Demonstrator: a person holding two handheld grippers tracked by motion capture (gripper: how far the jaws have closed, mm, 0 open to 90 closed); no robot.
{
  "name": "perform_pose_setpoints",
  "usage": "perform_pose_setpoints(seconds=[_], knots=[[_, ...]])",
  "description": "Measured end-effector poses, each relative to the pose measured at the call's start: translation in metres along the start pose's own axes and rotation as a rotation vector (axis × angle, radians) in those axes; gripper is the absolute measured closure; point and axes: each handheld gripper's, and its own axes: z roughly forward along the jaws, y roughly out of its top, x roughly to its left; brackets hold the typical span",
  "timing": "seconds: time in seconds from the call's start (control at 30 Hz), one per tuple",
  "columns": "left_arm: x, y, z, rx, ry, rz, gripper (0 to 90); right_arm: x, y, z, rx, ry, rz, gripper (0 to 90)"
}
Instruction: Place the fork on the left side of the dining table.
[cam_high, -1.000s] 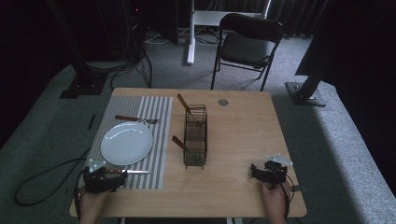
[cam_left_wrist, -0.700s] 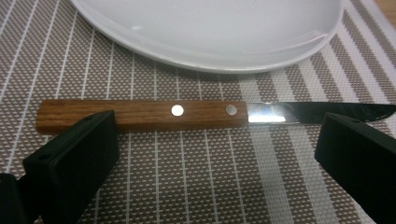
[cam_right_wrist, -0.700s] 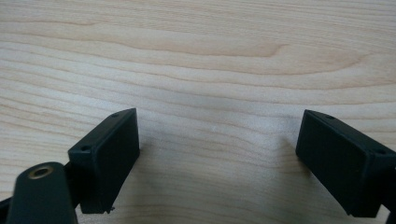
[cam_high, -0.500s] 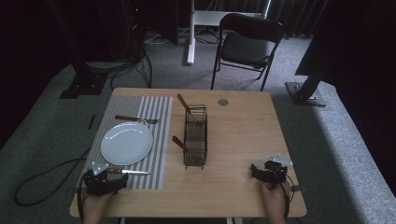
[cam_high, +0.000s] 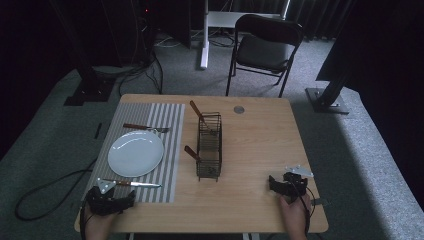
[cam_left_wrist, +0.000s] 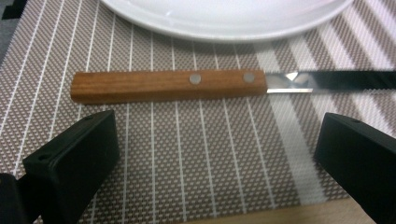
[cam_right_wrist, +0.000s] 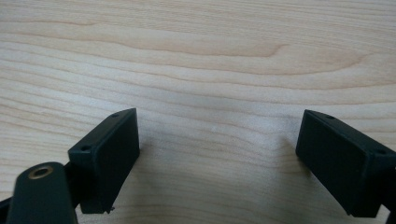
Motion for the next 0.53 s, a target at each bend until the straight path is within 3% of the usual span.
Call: perform_pose_setpoints(seconds=[0.27, 0.53], knots=[[0.0026, -0.0064, -0.0015, -0.034, -0.003, -0.015, 0.0, 0.0000, 0.0000, 0.0000, 0.000, 0.000, 0.000, 13.0], [0.0021, -0.0071, -0.0015, -0.038, 0.002, -0.019, 0.0, 0.0000, 0.0001, 0.0000, 0.000, 0.000, 0.000, 13.0]])
